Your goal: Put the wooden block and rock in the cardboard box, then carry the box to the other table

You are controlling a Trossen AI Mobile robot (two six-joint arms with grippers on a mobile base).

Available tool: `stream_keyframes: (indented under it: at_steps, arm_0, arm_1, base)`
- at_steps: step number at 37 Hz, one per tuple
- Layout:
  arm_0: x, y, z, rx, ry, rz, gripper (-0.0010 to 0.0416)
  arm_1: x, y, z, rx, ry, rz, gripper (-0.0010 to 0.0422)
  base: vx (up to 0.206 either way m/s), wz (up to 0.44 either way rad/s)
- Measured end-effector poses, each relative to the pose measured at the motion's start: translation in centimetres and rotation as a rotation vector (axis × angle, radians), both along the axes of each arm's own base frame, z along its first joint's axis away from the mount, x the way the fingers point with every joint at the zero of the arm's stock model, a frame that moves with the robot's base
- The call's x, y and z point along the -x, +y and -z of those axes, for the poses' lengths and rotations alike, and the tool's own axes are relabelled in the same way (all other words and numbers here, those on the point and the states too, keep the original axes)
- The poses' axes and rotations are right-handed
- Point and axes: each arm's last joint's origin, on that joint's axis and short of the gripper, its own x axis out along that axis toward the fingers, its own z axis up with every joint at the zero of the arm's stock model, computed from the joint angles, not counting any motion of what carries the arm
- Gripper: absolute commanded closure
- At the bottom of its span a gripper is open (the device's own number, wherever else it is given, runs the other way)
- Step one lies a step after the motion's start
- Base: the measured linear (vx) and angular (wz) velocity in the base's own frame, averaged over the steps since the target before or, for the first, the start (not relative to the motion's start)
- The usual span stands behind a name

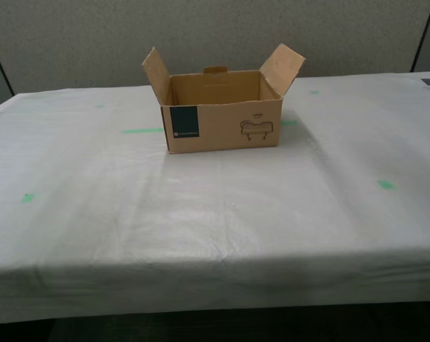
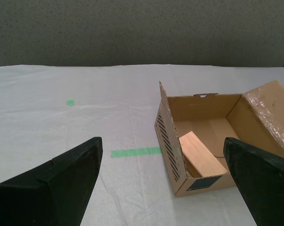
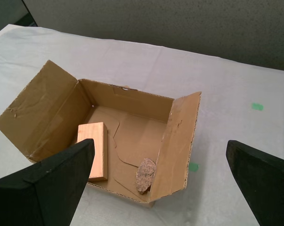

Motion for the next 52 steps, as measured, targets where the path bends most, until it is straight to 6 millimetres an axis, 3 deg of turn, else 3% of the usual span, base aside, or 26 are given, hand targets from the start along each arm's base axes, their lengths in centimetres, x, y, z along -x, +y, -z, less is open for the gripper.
stream_keyframes:
  at_steps: [8,18,52]
  arm_0:
    - [0.1,-0.4,-0.5,-0.008,-0.021,0.018,0.0016]
    - [1.1,-1.5,-2.3,0.065,-0.109,0.164,0.0016]
    - [1.2,-1.5,-2.3,0.065,-0.109,0.162,0.0016]
  arm_1:
    - [0.0,0.0,0.0,0.0,0.0,0.0,0.0062]
    - [0.0,0.0,0.0,0.0,0.0,0.0,0.0062]
    - [0.0,0.0,0.0,0.0,0.0,0.0,0.0062]
  base:
    - [0.0,0.0]
    - [0.0,0.0]
    - [0.0,0.0]
